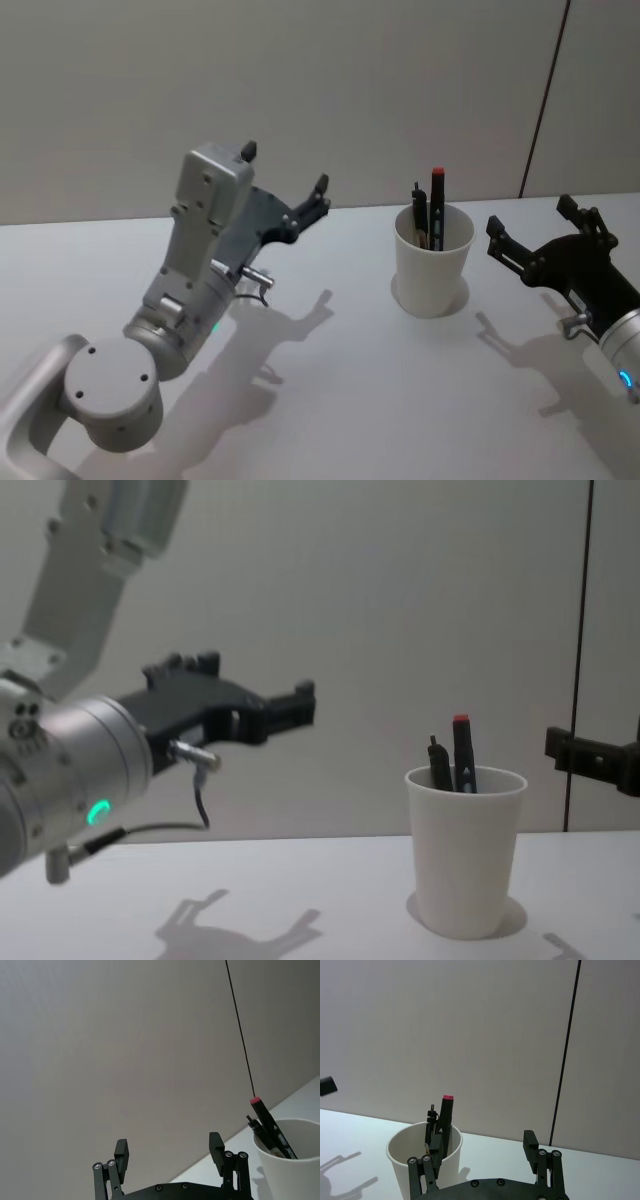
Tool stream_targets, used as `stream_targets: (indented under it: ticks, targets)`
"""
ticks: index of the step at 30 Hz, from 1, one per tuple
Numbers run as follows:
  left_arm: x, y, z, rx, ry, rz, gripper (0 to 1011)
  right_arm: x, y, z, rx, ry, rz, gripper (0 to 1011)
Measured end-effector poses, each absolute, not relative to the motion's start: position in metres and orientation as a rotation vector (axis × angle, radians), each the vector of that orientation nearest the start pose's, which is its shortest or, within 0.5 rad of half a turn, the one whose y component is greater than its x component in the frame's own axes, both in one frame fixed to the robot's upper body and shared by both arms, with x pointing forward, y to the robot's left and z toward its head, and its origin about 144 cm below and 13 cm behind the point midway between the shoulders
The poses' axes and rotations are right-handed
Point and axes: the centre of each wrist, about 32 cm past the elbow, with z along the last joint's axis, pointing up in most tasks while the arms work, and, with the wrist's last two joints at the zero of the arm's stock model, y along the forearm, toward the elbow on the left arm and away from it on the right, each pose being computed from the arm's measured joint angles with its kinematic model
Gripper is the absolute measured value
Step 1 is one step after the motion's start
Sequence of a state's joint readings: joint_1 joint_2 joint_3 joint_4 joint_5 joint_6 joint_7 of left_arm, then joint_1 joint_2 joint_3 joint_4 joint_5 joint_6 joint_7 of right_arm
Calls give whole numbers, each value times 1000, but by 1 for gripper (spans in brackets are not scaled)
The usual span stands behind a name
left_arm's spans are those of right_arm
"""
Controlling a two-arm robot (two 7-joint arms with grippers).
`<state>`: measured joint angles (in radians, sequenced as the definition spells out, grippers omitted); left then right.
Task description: Place the pen into the pen holder.
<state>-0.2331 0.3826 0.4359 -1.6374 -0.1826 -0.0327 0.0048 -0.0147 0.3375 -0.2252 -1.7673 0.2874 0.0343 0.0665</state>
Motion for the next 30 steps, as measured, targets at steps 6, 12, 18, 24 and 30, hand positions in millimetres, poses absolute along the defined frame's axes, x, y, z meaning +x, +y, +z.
stream_targets:
  ticks: [6, 12, 18, 24, 30]
  targets:
    - [492, 199, 1205, 56, -272, 1125, 1001, 443, -237, 1189, 26, -75, -1230, 1001]
    - [492, 198, 1204, 61, -267, 1123, 1001, 443, -237, 1189, 26, -75, -1229, 1002]
    - [492, 198, 1204, 61, -267, 1123, 1001, 443, -237, 1189, 26, -75, -1229, 1002]
    - [492, 198, 1204, 61, -267, 1123, 1001, 443, -237, 1189, 26, -75, -1229, 1001]
    - [492, 198, 1204, 61, -267, 1123, 1001, 443, -237, 1189, 26, -75, -1229, 1002]
